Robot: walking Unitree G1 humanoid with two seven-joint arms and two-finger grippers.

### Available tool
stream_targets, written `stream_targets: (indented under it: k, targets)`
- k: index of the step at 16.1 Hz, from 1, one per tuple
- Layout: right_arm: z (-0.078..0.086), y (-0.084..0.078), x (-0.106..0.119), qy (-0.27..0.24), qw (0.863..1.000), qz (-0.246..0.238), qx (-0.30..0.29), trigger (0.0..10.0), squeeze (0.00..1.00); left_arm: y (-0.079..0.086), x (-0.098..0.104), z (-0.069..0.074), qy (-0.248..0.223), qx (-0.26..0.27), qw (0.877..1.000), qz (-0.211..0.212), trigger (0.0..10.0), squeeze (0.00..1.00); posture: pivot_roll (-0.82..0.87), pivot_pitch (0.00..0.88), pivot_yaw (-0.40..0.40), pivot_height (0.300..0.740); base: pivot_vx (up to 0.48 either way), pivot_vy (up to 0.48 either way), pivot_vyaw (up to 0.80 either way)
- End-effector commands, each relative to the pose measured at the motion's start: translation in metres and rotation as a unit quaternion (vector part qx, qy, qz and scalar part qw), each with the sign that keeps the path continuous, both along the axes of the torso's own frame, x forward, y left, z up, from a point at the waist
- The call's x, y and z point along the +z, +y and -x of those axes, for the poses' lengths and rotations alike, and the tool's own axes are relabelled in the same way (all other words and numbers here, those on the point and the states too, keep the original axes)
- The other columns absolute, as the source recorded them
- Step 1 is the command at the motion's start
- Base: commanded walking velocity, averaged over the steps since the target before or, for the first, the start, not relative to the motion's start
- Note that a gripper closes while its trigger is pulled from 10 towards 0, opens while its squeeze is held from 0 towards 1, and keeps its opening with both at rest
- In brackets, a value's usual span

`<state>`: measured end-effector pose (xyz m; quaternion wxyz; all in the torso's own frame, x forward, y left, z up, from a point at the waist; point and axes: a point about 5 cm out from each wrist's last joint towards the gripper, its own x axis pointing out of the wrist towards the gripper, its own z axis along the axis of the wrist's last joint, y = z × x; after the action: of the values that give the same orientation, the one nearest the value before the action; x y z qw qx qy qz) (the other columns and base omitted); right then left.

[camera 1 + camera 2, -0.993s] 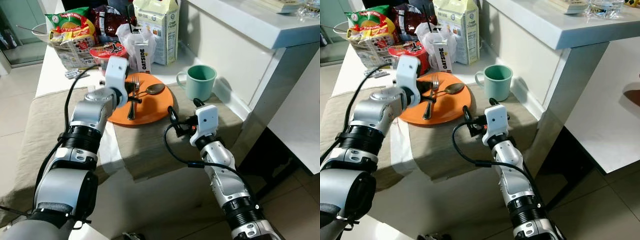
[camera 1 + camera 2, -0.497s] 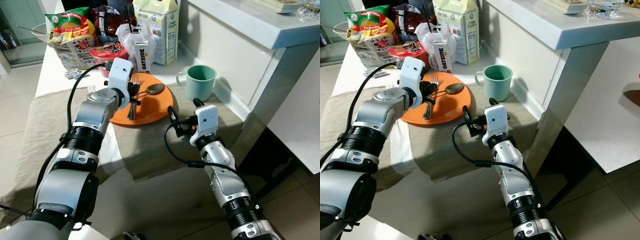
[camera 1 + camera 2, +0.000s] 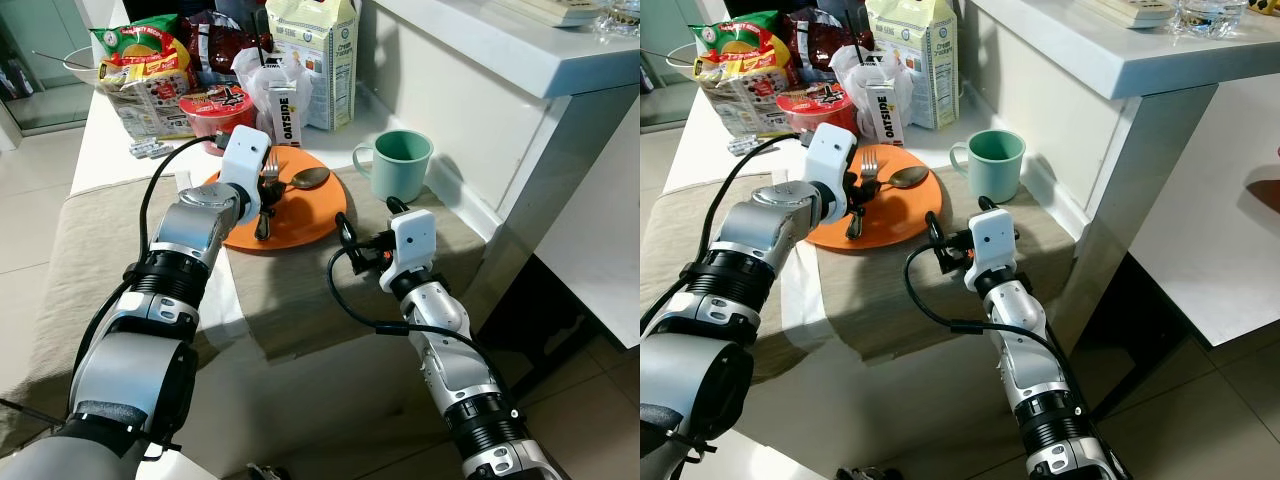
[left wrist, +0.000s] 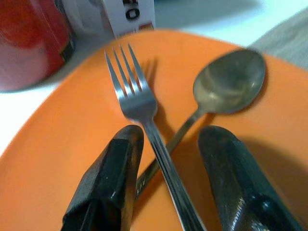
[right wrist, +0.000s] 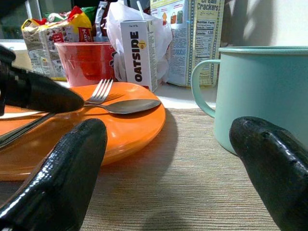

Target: Setting the table

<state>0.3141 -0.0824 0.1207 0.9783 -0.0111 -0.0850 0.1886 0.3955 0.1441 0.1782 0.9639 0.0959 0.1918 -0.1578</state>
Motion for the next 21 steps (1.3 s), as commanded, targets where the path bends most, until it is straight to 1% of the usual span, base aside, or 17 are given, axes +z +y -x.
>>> stream_targets:
  k: [1,6,7,9,12,16,18,19,20,21]
  targets:
    - [0.004,-0.003,-0.021,0.051,0.999,0.013,-0.007,10.0,0.0,0.002,0.006,-0.003,0.0,-0.001,1.0,-0.016,10.0,0.0,-0.06,0.003,0.07,0.74,0.0,0.0,0.0]
    - [0.004,-0.004,-0.021,0.051,0.999,0.013,-0.009,10.0,0.0,0.002,0.001,-0.003,0.022,0.004,1.0,-0.006,10.0,0.0,-0.06,0.007,0.073,0.74,0.0,0.0,0.0]
    - [0.004,-0.004,-0.021,0.052,0.999,0.013,-0.01,10.0,0.0,0.002,0.0,-0.004,0.025,0.007,1.0,0.006,0.0,0.01,-0.06,0.007,0.074,0.74,0.0,0.0,0.0]
    - [0.004,-0.005,-0.021,0.052,0.998,0.014,-0.011,10.0,0.0,0.002,-0.001,-0.004,0.031,0.003,0.999,0.015,0.0,0.0,-0.06,0.007,0.073,0.74,0.0,0.0,0.0]
    - [0.004,-0.005,-0.022,0.053,0.998,0.014,-0.011,10.0,0.0,0.001,-0.008,-0.001,0.062,-0.003,0.997,0.037,0.0,0.0,-0.06,0.007,0.073,0.74,0.0,0.0,0.0]
    - [0.004,-0.004,-0.022,0.054,0.998,0.014,-0.011,10.0,0.0,0.002,-0.012,0.0,0.066,-0.011,0.997,0.031,0.0,0.0,-0.06,0.005,0.074,0.74,0.0,0.0,0.0]
    - [0.005,-0.005,-0.023,0.054,0.998,0.015,-0.01,10.0,0.0,0.002,-0.013,0.0,0.061,-0.009,0.997,0.038,0.0,0.0,-0.06,0.0,0.07,0.74,0.0,0.0,0.0]
    - [0.004,-0.005,-0.022,0.054,0.998,0.016,-0.01,10.0,0.0,0.003,-0.011,-0.001,0.047,-0.007,0.998,0.048,0.0,0.0,-0.06,0.0,0.069,0.74,0.0,0.0,0.0]
    - [0.004,-0.006,-0.022,0.053,0.998,0.016,-0.01,10.0,0.0,0.004,-0.008,-0.002,0.037,-0.004,0.998,0.046,0.0,0.0,-0.06,0.0,0.068,0.74,0.0,0.0,0.0]
    - [0.004,-0.006,-0.022,0.053,0.998,0.017,-0.01,10.0,0.0,0.003,0.0,-0.003,0.015,-0.005,0.999,0.048,0.0,0.0,-0.06,0.0,0.064,0.74,0.0,0.0,0.0]
